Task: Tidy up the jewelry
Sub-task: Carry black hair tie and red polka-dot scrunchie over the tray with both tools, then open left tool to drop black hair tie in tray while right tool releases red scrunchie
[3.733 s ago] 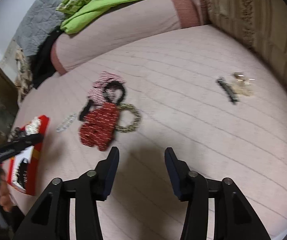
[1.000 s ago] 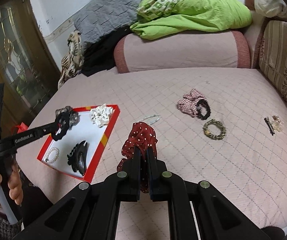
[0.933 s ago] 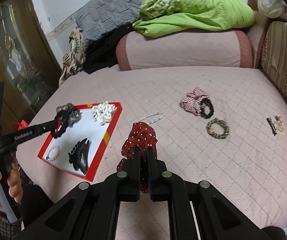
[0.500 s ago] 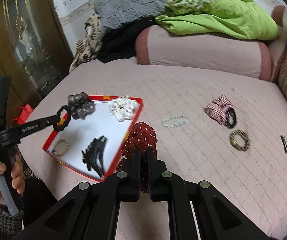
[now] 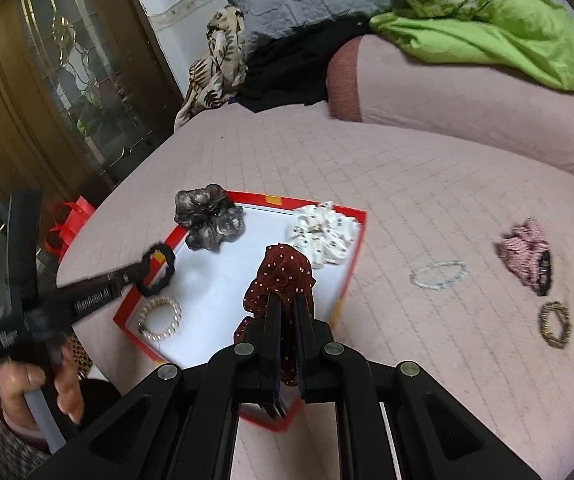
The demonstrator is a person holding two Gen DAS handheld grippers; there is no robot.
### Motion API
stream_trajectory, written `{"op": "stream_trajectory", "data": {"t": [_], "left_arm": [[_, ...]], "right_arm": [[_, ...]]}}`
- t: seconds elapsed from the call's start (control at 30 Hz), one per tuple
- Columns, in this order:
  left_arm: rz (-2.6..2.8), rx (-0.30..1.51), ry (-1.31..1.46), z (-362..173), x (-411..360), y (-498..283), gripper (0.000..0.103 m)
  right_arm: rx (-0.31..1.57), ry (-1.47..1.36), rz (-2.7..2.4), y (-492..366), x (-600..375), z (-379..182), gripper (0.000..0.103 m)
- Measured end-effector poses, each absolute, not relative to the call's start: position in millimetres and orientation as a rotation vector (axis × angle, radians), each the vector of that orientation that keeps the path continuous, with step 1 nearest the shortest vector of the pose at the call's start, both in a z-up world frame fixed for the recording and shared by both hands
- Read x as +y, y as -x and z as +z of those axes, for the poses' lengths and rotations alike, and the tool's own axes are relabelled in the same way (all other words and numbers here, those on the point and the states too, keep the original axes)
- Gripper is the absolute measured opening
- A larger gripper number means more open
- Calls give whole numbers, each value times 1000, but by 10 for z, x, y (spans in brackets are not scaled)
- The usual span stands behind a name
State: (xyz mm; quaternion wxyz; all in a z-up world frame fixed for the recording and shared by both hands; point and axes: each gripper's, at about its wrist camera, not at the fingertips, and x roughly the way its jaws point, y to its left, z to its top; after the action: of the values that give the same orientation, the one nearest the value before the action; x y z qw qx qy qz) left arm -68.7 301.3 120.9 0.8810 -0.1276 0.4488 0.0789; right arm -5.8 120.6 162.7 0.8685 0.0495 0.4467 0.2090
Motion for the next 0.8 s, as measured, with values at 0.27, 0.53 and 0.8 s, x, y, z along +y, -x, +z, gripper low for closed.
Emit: {"op": "stream_trajectory", "data": {"t": [0.27, 0.53, 0.8], "left_arm": [[206, 985, 247, 951, 3195, 410, 6], [232, 1028, 191, 735, 3257, 176, 6], [230, 1043, 164, 647, 3216, 66, 6]], "right_arm": [[1018, -164, 442, -341, 1417, 1298, 7], [1060, -100, 401, -566, 1556, 1000, 7], [1086, -57, 374, -659, 1593, 808, 8]]}}
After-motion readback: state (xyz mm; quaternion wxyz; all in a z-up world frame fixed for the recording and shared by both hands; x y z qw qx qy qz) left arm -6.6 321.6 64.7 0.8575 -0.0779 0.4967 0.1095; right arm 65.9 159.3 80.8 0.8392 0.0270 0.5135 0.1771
